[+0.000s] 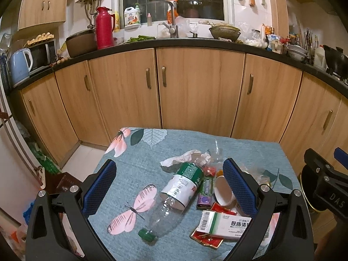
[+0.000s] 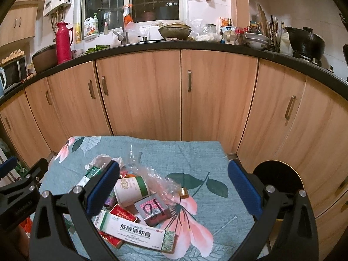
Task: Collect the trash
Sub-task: 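Lower the right gripper onto the white-green ointment box and close it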
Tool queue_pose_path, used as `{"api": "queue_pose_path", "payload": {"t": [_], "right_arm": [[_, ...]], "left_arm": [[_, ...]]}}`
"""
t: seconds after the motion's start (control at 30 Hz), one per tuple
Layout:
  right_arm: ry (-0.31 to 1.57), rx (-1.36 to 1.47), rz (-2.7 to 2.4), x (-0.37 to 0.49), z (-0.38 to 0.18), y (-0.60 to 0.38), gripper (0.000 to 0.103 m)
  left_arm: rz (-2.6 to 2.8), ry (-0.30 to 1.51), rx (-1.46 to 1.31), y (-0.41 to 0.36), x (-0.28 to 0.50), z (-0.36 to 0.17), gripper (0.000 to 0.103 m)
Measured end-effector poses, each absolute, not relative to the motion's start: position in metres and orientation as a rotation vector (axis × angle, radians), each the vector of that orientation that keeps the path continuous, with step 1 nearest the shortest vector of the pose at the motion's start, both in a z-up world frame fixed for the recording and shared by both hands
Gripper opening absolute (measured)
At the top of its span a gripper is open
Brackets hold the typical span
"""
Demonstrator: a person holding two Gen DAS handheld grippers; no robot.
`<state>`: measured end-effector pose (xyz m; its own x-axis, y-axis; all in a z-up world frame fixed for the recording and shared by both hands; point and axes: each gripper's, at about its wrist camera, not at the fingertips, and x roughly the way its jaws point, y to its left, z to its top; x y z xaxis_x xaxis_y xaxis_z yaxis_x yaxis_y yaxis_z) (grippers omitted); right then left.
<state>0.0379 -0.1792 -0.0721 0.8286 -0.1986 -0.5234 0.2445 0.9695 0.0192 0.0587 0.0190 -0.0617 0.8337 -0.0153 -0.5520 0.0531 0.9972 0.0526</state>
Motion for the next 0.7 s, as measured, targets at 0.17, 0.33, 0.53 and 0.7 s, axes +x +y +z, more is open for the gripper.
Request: {"api": "queue_pose_path", "payload": {"t": [0.17, 0.33, 0.53, 0.7], "right_arm": [[0.577, 0.067, -0.191, 0.050, -0.085, -0.185, 0.100], [0.748, 0.028, 0.055, 0.081, -0.125, -0.185, 0.100], [0.849, -0.033, 0.167, 0.105, -0.166, -0.161, 0.100], [0.828, 0.037, 0.308, 0.118, -0.164, -0.146, 0.100]], "left_arm": [[-0.027, 0.623, 0.069, 0.027, 0.069, -0.073, 0.095], [0.054, 0.685, 0.112, 0.053, 0.087, -0.100, 0.095], [0.097, 0.760, 0.105, 0.090, 0.098, -0.134, 0.095], [0.074, 0.778, 0.064, 0.111, 0.103, -0.143, 0.095]]}}
